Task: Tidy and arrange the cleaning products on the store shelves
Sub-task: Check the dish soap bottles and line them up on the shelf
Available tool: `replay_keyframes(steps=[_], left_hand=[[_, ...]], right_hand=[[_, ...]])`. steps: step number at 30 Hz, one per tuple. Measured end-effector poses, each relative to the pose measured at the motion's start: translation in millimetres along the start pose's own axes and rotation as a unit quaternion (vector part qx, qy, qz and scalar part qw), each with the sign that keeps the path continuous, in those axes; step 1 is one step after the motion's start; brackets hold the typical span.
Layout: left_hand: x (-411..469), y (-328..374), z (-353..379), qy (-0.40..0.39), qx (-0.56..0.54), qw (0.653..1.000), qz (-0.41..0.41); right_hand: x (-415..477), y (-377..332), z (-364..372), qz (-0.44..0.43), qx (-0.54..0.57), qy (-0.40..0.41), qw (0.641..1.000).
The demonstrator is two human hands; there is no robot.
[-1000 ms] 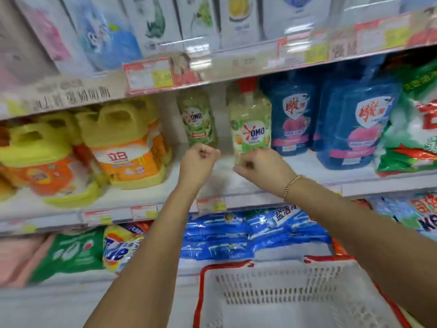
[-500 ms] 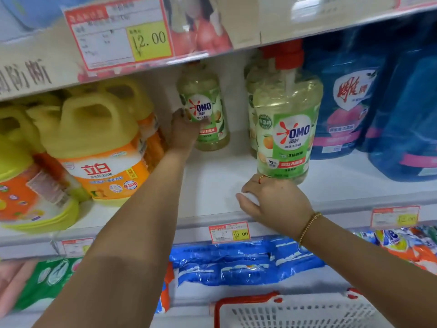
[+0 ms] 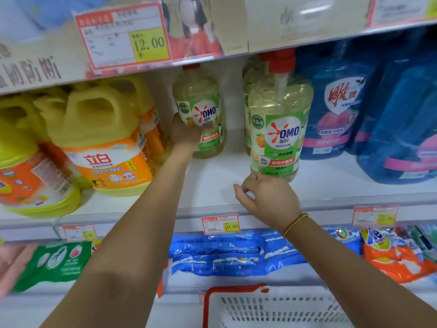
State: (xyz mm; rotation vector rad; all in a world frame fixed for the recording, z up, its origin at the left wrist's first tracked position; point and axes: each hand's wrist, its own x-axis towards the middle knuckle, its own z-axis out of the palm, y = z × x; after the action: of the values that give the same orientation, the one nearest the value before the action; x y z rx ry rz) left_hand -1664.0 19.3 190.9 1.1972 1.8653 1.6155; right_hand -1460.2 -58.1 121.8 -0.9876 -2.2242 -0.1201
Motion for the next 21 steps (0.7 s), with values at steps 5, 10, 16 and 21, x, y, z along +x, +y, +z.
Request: replay_keyframes(steps=[5, 10, 16, 21], left_hand=[[-34.6, -1.1, -28.2, -0.03, 0.094, 0.995, 0.025], [-75.2, 14.4, -47.3, -0.061, 0.204, 0.964, 0.161], [-130.9, 13.7, -64.3, -0.055, 0.184, 0.96, 0.206], [-185.9, 38.5, -80.4, -0.067, 0.134, 0.957, 0.248]], right_hand=[[-0.6, -7.3, -10.6, 0.022, 0.016, -0.022, 0.999], [-7.6, -17.6, -41.1, 0.102, 0.169, -0.097, 0.976], [-35.1, -24.9, -84.3, 0.18, 0.217, -0.046, 0.958], [-42.8, -48.2, -128.8, 0.181, 0.25, -0.041, 0.95]])
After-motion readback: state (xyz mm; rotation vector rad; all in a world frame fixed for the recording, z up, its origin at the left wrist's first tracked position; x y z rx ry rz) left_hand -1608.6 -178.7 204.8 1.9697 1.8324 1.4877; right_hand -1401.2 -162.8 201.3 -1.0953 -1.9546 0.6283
